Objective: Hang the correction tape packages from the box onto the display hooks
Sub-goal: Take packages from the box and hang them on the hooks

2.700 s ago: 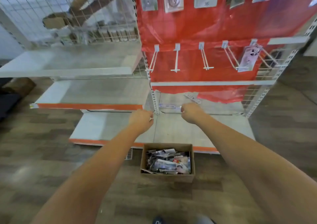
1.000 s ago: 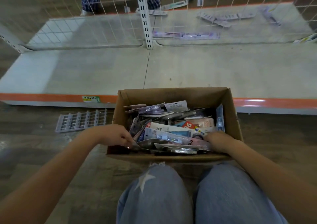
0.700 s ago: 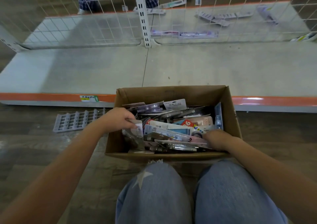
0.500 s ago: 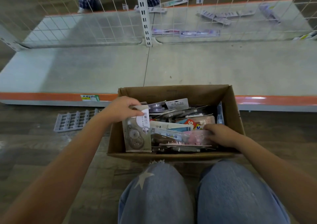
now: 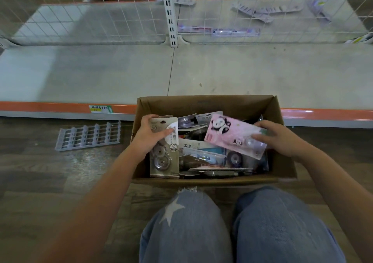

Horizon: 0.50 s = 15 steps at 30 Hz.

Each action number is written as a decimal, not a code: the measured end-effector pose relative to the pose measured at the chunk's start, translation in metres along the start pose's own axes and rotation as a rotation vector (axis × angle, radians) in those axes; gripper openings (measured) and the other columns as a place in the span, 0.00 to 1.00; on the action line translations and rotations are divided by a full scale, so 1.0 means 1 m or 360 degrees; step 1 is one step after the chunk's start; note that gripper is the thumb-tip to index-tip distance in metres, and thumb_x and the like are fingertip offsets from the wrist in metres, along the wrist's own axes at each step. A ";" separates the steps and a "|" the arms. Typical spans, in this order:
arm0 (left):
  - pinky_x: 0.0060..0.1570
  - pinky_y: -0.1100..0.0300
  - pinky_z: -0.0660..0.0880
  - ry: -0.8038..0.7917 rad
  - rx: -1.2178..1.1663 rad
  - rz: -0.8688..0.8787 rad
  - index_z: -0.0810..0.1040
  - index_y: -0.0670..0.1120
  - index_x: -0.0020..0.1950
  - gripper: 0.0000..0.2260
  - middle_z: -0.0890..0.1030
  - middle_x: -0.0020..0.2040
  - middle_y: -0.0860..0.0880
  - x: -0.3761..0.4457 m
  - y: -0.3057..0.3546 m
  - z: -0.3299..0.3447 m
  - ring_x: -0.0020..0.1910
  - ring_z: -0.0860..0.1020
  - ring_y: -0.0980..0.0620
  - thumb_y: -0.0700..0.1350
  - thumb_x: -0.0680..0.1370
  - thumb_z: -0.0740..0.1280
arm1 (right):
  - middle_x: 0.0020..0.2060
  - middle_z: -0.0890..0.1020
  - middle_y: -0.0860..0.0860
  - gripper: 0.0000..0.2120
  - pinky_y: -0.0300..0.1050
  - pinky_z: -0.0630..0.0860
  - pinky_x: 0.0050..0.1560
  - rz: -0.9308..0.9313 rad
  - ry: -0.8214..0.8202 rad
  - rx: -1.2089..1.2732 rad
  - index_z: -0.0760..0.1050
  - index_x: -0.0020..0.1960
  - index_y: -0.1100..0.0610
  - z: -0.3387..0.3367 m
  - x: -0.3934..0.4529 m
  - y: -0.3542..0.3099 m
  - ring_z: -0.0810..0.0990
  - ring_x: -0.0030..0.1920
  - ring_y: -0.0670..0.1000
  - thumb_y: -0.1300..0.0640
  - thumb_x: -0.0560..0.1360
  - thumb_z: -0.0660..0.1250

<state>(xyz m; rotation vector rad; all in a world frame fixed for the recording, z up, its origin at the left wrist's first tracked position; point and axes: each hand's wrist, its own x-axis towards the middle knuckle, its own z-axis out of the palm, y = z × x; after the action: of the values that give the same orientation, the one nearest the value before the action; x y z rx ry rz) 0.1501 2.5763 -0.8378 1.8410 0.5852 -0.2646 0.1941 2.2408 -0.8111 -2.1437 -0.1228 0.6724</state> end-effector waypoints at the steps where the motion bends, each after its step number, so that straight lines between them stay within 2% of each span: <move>1: 0.50 0.59 0.77 -0.0007 -0.0088 -0.0046 0.59 0.52 0.71 0.33 0.70 0.61 0.49 -0.004 -0.002 0.000 0.56 0.75 0.51 0.44 0.72 0.74 | 0.51 0.79 0.51 0.09 0.44 0.79 0.45 0.0035 0.0026 0.0203 0.72 0.58 0.57 0.001 0.000 -0.003 0.80 0.51 0.52 0.57 0.78 0.63; 3: 0.58 0.55 0.74 -0.0061 -0.0163 -0.0118 0.53 0.50 0.74 0.39 0.72 0.62 0.49 -0.007 -0.011 -0.002 0.60 0.74 0.48 0.42 0.71 0.74 | 0.53 0.79 0.54 0.10 0.51 0.80 0.49 0.0181 0.0028 0.0616 0.71 0.58 0.58 0.008 0.001 -0.005 0.81 0.52 0.53 0.56 0.78 0.63; 4: 0.62 0.53 0.73 -0.0116 -0.0118 -0.0150 0.52 0.48 0.75 0.41 0.72 0.64 0.48 -0.009 -0.015 -0.003 0.63 0.73 0.47 0.42 0.71 0.75 | 0.54 0.79 0.55 0.10 0.52 0.80 0.49 0.0252 0.0018 0.0720 0.71 0.57 0.57 0.015 0.003 -0.005 0.81 0.52 0.54 0.56 0.78 0.63; 5: 0.65 0.50 0.70 -0.0167 -0.0055 -0.0178 0.51 0.48 0.76 0.42 0.72 0.66 0.48 -0.011 -0.017 -0.005 0.65 0.72 0.46 0.41 0.70 0.75 | 0.53 0.79 0.55 0.09 0.49 0.80 0.47 0.0268 0.0012 0.0677 0.72 0.56 0.57 0.023 0.004 -0.003 0.81 0.51 0.53 0.55 0.78 0.64; 8: 0.68 0.48 0.68 -0.0347 0.0082 -0.0241 0.52 0.50 0.75 0.43 0.70 0.68 0.48 -0.015 -0.019 -0.013 0.67 0.69 0.47 0.41 0.69 0.76 | 0.48 0.79 0.48 0.10 0.36 0.74 0.41 0.0168 -0.0114 0.0164 0.72 0.55 0.54 0.039 0.007 0.004 0.79 0.47 0.47 0.55 0.75 0.68; 9: 0.66 0.50 0.69 -0.0459 0.0143 -0.0245 0.52 0.52 0.74 0.43 0.71 0.66 0.50 -0.018 -0.017 -0.014 0.65 0.70 0.48 0.40 0.69 0.76 | 0.47 0.78 0.44 0.12 0.35 0.73 0.40 0.0155 -0.0197 0.0082 0.71 0.56 0.52 0.041 0.008 0.005 0.77 0.46 0.44 0.55 0.75 0.69; 11: 0.56 0.61 0.74 -0.0651 0.0252 -0.0242 0.54 0.53 0.71 0.39 0.74 0.58 0.56 -0.023 -0.015 -0.013 0.57 0.74 0.56 0.39 0.70 0.75 | 0.46 0.77 0.41 0.14 0.33 0.72 0.40 0.0169 -0.0309 0.0061 0.69 0.57 0.50 0.042 0.010 0.006 0.77 0.45 0.42 0.56 0.74 0.70; 13: 0.46 0.68 0.73 -0.0633 0.0244 -0.0198 0.60 0.54 0.68 0.33 0.76 0.53 0.59 -0.026 -0.015 -0.010 0.50 0.75 0.62 0.39 0.70 0.75 | 0.48 0.79 0.44 0.14 0.34 0.75 0.40 0.0200 -0.0313 0.0168 0.70 0.57 0.51 0.045 0.015 0.007 0.79 0.46 0.44 0.56 0.74 0.70; 15: 0.47 0.65 0.75 -0.0560 0.0112 -0.0169 0.65 0.53 0.66 0.29 0.78 0.54 0.56 -0.025 -0.017 -0.009 0.53 0.76 0.59 0.39 0.71 0.74 | 0.51 0.82 0.48 0.13 0.36 0.78 0.40 0.0236 -0.0288 0.0370 0.73 0.57 0.53 0.048 0.023 0.009 0.82 0.46 0.46 0.56 0.74 0.70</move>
<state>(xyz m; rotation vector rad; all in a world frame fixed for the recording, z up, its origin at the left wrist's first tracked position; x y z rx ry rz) 0.1190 2.5823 -0.8369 1.7775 0.4319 -0.6720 0.1878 2.2763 -0.8505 -1.8797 0.0178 0.9208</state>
